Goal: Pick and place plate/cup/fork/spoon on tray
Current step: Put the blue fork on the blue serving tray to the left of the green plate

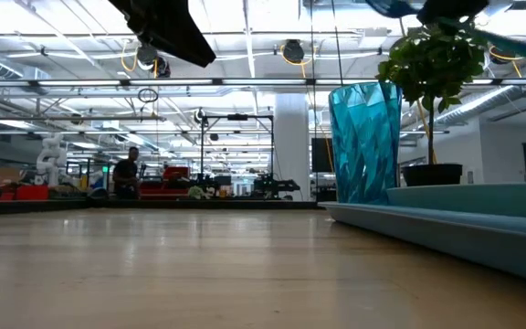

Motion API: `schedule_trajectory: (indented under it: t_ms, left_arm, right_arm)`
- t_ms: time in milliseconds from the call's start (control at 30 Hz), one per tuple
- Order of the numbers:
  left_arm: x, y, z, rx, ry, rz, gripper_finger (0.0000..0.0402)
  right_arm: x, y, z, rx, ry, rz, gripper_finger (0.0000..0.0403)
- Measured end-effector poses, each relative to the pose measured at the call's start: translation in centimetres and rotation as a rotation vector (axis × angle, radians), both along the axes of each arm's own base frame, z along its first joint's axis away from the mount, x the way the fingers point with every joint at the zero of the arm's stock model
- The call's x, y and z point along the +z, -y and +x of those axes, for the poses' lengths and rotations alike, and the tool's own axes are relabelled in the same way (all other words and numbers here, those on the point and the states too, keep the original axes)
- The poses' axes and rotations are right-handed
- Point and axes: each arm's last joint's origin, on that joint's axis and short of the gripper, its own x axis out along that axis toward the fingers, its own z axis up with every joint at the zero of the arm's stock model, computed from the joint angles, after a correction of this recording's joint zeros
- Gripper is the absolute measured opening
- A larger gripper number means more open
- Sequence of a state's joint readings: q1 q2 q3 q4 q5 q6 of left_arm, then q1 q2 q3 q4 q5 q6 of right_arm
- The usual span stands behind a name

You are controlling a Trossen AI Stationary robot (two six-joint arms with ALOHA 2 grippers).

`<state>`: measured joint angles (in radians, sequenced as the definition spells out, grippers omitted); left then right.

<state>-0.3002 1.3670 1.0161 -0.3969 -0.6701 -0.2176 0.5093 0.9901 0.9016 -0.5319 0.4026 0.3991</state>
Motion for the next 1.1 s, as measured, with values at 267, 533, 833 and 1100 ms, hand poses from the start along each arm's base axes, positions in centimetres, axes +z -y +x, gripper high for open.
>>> schedule_trajectory:
  t_ms: [267,533,833,1100]
  left_arm:
    - [0.1,0.1,0.0,0.006,0.015,-0.016,0.0216]
    - [0.1,0.6,-0.1,0.024,0.047,-0.077,0.0216]
    - [0.8,2.2,0.1,-0.035,0.139,-0.110,0.0216]
    - [1.4,3.2,0.2,-0.082,0.204,-0.116,0.0216]
  right_arm:
    - [-3.0,-4.6,0.5,0.002,-0.122,0.090,0.0002]
    - [-6.0,-10.0,0.8,0.044,-0.152,0.205,0.0002]
    - [-8.3,-15.9,0.1,0.115,-0.213,0.235,0.0002]
    - [-11.5,-18.2,-0.9,0.123,-0.293,0.177,0.0002]
